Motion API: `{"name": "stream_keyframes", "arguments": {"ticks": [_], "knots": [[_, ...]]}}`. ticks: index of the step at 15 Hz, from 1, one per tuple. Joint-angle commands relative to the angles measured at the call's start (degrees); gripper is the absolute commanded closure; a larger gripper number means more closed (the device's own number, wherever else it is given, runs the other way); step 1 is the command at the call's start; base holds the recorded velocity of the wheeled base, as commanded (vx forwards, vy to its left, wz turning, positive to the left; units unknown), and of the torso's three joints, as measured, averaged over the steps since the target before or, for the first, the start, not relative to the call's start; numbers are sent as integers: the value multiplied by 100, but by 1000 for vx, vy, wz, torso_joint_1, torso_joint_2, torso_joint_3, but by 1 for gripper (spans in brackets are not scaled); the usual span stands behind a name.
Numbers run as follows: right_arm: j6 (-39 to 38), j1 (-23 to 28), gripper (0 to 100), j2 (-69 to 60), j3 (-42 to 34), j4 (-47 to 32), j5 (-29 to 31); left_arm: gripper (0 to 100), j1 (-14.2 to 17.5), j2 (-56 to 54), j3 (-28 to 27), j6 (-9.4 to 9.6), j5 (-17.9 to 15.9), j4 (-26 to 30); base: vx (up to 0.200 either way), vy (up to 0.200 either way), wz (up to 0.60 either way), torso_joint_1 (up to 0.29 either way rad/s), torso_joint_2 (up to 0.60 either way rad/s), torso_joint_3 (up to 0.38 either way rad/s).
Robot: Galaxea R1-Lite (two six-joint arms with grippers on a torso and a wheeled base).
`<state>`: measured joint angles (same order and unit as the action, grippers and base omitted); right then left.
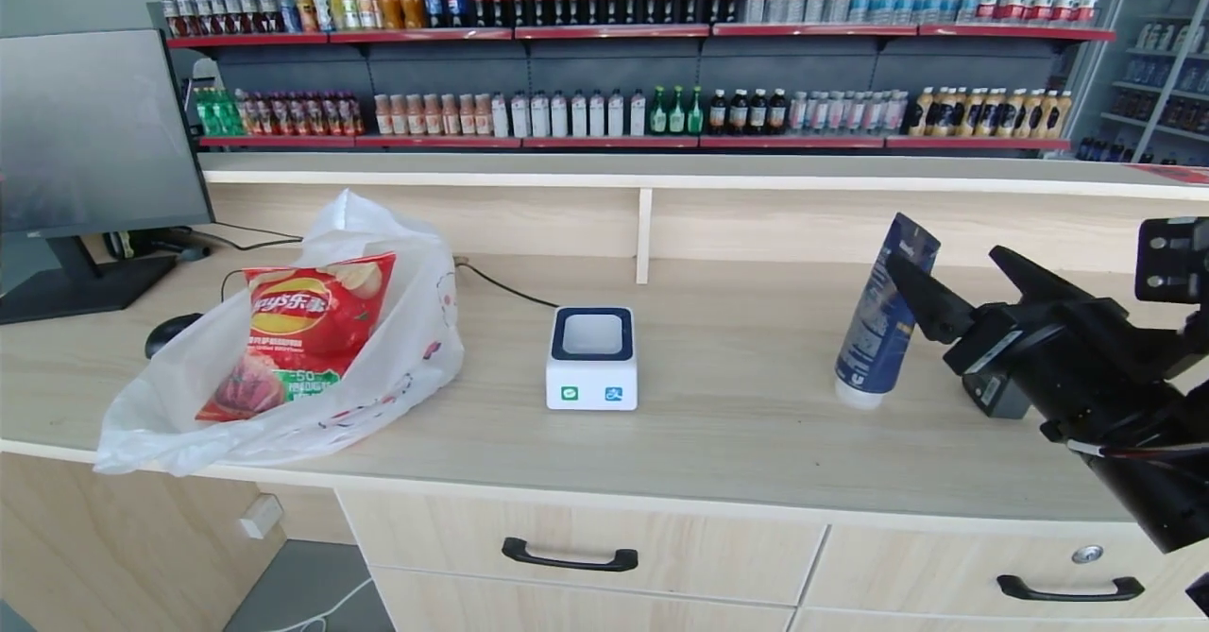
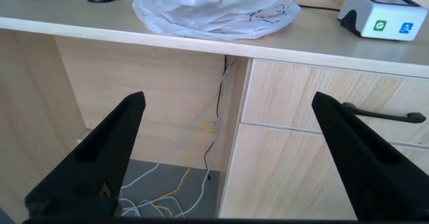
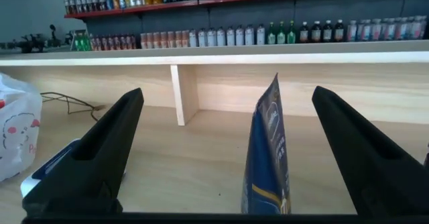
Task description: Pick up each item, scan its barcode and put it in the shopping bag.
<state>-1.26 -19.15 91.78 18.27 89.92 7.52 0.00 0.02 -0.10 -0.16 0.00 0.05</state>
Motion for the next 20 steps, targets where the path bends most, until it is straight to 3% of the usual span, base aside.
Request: {"name": "stream_keyframes", "arguments": {"ticks": [1,20], "knots": [[-6,8,0,138,-298,8,4,0,0,-2,1,-2,0,4,0,0,0,0,0,0],[-208,175,0,1474,396,8,399,0,0,-2,10,-2,0,4,0,0,0,0,0,0]]}}
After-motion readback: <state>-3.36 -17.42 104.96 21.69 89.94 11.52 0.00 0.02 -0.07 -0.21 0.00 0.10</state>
